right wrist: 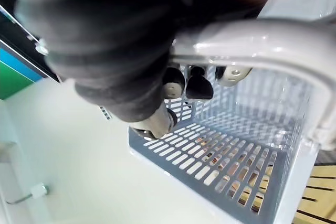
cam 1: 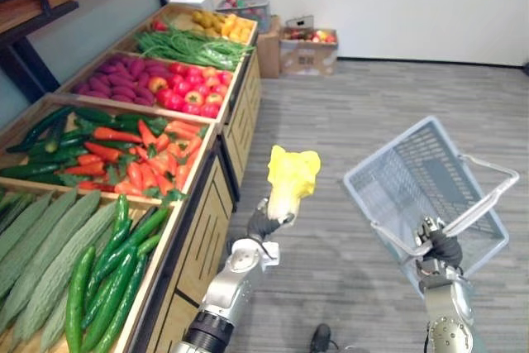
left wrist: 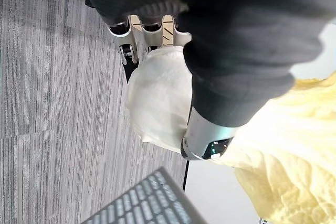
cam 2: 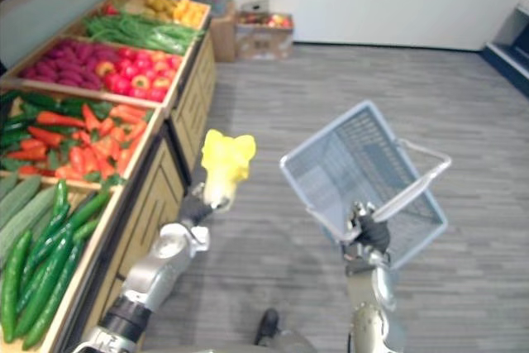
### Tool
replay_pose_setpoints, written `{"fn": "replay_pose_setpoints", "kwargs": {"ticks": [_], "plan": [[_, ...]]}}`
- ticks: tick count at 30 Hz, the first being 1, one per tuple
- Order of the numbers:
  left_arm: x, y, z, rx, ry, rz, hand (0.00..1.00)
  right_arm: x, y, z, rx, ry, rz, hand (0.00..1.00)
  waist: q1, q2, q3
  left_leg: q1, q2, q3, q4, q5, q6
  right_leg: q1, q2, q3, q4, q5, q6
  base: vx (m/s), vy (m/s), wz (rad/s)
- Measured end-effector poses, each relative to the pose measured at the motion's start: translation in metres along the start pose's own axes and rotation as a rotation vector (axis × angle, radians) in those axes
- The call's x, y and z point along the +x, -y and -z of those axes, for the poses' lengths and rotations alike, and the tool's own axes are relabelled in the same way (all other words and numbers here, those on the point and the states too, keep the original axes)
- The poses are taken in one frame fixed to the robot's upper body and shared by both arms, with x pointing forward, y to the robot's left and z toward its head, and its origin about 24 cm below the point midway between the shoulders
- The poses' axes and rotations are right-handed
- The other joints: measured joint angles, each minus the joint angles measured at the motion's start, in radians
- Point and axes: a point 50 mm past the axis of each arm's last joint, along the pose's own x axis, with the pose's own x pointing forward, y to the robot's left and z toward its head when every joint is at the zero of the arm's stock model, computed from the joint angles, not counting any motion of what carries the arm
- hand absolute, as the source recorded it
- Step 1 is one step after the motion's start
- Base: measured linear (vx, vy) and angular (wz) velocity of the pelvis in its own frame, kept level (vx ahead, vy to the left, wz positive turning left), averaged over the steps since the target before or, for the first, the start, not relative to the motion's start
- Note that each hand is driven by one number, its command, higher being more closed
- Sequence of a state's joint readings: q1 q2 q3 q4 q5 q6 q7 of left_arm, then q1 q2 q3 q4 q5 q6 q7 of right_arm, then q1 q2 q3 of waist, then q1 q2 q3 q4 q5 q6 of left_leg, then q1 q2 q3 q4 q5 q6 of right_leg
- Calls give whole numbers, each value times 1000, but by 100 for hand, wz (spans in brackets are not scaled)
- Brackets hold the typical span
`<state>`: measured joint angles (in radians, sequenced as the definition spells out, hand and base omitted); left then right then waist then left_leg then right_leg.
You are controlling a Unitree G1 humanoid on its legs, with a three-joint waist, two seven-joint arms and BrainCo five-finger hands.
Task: Pick vegetable in the basket
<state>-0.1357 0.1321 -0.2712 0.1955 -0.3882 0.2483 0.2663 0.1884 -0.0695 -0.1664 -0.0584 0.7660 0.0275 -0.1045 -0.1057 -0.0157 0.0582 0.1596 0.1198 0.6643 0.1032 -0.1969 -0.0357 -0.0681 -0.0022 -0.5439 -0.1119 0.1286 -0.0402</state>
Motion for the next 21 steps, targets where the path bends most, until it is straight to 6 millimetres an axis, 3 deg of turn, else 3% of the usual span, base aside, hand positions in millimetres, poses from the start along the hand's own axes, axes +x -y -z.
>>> {"fn": "replay_pose_setpoints", "kwargs": {"ticks": [6,9,12,21], "plan": [[2,0,-1,22,1,1,100,-2,2,55,-38,-310,-87,100,20,6,2,-20,-10,-44,-9,3,-4,-5,-16,-30,0,9,0,-45,-2,17],[4,1,-8,25,30,5,100,-9,6,78,-53,-437,-91,100,32,10,1,-34,-20,-59,-14,10,-9,-17,-28,-37,0,25,-25,-22,3,12],[5,1,-8,46,39,6,100,-10,9,84,-61,-466,-94,100,31,14,2,-32,-31,-79,-18,19,-6,-17,-39,-49,0,41,-38,-7,17,17],[4,2,-5,70,15,70,100,-12,4,97,-123,-549,-214,100,41,12,4,-39,-53,-126,-32,23,2,-15,-63,-65,-1,52,-23,-56,-15,8]]}}
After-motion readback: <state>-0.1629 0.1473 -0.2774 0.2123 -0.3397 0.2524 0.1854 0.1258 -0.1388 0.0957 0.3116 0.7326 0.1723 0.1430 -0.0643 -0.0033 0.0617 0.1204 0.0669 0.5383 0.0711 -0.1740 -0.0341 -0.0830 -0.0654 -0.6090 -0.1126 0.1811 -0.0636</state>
